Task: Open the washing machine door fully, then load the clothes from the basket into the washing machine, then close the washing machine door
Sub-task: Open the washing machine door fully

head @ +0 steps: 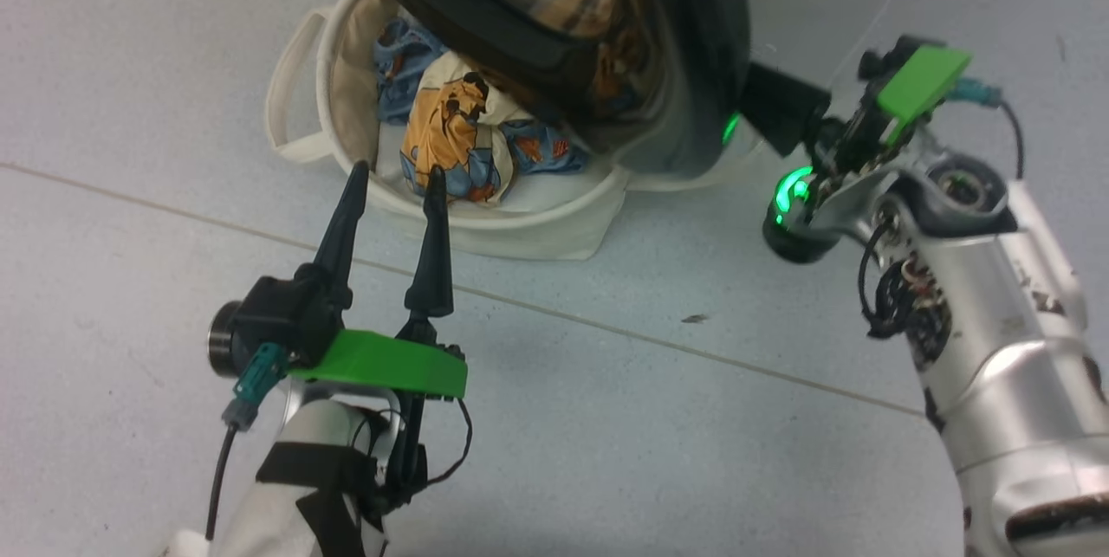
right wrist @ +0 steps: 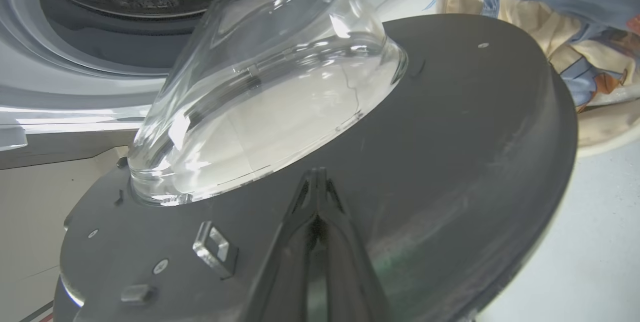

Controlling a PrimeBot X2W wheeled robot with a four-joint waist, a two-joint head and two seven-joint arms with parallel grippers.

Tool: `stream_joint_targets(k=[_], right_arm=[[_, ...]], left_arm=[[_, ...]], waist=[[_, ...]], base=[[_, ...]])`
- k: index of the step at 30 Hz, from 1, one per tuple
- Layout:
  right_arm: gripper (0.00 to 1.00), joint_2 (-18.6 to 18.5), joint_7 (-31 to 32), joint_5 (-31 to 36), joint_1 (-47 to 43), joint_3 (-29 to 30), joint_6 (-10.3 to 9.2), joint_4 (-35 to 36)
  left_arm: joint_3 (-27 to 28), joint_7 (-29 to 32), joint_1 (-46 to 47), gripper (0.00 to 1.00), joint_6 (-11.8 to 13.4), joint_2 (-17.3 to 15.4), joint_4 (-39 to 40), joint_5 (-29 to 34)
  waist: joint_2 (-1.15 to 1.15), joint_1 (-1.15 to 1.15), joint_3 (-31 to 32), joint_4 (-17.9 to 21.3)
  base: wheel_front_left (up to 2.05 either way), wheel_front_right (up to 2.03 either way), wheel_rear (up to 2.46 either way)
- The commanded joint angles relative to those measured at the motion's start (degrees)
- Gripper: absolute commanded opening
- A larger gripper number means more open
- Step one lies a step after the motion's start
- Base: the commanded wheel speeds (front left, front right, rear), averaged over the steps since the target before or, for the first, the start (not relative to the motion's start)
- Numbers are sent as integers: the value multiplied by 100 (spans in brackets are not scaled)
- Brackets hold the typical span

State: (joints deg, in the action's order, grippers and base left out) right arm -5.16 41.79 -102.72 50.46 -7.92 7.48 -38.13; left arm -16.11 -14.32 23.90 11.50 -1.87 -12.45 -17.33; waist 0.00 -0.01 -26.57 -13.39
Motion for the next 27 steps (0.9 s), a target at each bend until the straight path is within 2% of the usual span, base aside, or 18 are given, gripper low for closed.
stream_joint_targets(k=[1, 10, 15, 23, 27], right_arm=[[0, 202, 48, -61, -176, -220, 1, 189], [0, 226, -396, -706, -749, -1279, 1, 244], [0, 227, -713, -1056, -788, -1646, 1, 329], [0, 218, -1016, -890, -802, -1687, 1, 270], [0, 11, -1549, -242, -860, -1580, 1, 389]], left_arm=[[205, -68, -97, 100, -25, -100, 134, -17], [298, -68, -368, 100, -59, -100, 27, -44], [339, -68, -447, 100, -51, -100, 38, -74], [308, -68, -531, 100, -41, -100, -6, -117], [339, -68, -594, 100, -69, -100, -47, -75]], waist=[[0, 1, 124, -27], [0, 1, 533, -107], [0, 1, 601, -170], [0, 1, 734, -218], [0, 1, 894, -129]], base=[[0, 0, 0], [0, 0, 0], [0, 0, 0], [0, 0, 0], [0, 0, 0]])
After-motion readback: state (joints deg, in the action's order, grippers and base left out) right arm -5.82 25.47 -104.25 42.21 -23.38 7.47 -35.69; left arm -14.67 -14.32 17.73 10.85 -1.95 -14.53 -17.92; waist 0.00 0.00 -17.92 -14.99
